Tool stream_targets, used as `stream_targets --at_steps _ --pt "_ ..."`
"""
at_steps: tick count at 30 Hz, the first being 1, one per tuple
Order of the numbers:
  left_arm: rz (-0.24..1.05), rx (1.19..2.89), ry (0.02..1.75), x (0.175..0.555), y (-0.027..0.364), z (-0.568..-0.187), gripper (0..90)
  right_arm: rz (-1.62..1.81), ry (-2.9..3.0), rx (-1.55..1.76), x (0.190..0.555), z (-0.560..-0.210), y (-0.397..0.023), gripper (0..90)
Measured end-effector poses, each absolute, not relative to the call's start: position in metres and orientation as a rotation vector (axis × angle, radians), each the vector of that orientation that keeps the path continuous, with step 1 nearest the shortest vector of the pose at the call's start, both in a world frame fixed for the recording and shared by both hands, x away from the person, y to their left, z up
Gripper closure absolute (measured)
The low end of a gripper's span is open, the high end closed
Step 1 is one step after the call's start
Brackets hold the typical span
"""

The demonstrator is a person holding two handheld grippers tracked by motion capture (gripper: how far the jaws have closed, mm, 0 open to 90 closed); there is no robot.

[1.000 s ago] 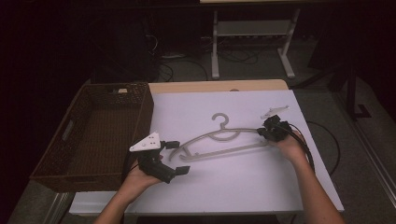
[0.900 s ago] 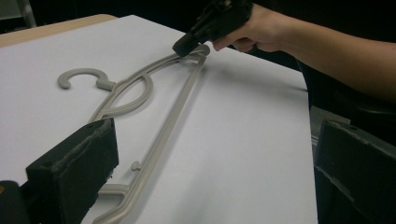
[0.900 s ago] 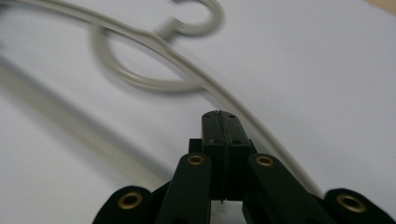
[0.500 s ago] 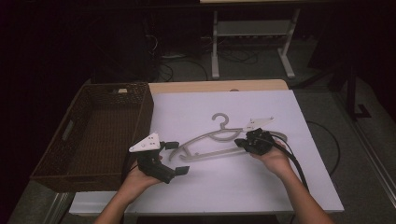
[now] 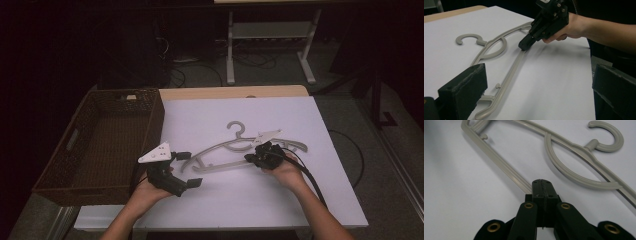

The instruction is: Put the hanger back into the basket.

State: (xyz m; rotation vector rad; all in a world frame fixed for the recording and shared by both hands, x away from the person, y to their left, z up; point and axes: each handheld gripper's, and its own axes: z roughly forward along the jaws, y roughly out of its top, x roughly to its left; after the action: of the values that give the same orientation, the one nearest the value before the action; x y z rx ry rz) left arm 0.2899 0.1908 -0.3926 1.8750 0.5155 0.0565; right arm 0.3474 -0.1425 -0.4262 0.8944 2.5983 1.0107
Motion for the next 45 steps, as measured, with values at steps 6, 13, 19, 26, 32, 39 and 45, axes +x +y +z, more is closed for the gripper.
stream_targets --at_steps 6,13,19,26,32,39,45 --pt "0.056 1.877 0.515 0.29 0.191 -0.393 0.0 0.972 2.617 0.887 0.346 -0.43 -0.141 89.5" --pt "0.057 1.879 0.516 0.29 0.19 -0.393 0.0 0.939 2.634 0.882 0.344 -0.438 -0.138 89.6" --pt "0.078 1.899 0.537 0.299 0.184 -0.394 0.0 0.936 2.632 0.883 0.344 -0.438 -0.138 89.6" --pt "0.092 1.912 0.555 0.318 0.173 -0.396 0.0 0.938 2.633 0.882 0.344 -0.438 -0.138 89.6" --pt "0.111 1.946 0.572 0.346 0.163 -0.399 0.0 0.937 2.635 0.88 0.344 -0.438 -0.138 89.6" --pt "0.138 1.993 0.58 0.372 0.15 -0.408 0.0 0.938 2.636 0.879 0.344 -0.438 -0.138 89.6" --pt "0.143 2.05 0.582 0.391 0.135 -0.418 0.0 0.938 2.638 0.877 0.345 -0.438 -0.138 89.6"
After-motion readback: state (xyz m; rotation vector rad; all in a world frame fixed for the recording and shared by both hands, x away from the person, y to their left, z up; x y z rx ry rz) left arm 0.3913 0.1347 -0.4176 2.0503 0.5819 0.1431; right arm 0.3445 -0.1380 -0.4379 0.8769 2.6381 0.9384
